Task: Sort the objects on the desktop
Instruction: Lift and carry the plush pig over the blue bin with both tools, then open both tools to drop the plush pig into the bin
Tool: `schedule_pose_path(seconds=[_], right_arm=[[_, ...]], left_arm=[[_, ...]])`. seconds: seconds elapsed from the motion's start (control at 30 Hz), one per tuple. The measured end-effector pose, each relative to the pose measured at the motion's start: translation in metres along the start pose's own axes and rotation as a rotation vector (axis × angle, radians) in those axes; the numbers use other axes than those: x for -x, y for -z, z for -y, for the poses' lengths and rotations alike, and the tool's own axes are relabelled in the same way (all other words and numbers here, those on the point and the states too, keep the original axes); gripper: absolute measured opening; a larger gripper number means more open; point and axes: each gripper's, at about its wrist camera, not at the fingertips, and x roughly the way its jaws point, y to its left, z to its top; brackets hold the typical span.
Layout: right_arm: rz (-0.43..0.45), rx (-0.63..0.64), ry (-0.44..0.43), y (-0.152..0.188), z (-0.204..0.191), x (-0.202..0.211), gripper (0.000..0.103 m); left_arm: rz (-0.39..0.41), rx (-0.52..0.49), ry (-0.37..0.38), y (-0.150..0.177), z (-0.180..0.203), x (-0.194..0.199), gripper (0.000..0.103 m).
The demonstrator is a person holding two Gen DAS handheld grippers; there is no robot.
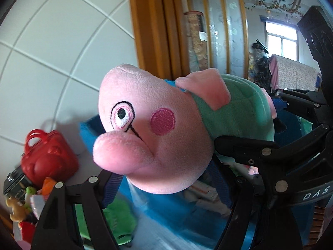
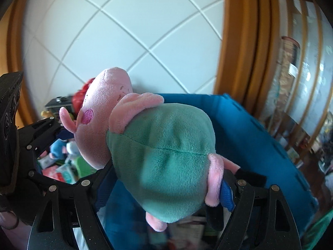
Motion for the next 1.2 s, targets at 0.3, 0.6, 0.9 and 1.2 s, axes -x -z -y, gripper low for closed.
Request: schedule_pose_path(seconds=[0.3,0.6,0.9,1.2], right_arm=[[-0.084,-0.096,0.016,0.024,0.088,-0.011,0.085],[-0.095,-0.134,0.007,0.031,0.110,-0.016,0.091],[-0.073,-0.157,0.043,0.030,0.111,-0.007,0.098],[-0.081,-0.155,0.092,0.035,0.105,-0.001,0.099]], left_arm=[[-0.118,-0.048,0.033,-0.025,0.063,-0.056,0.078],[-0.158,-0.072,0.000,-0.032,0.075,-0.065,0.080],[-0.158,-0.072,-0.022,-0.030,0.074,-0.060,0.081],[-0.145,-0.049,-0.014,-0.022,0.065,-0.048,0.081]])
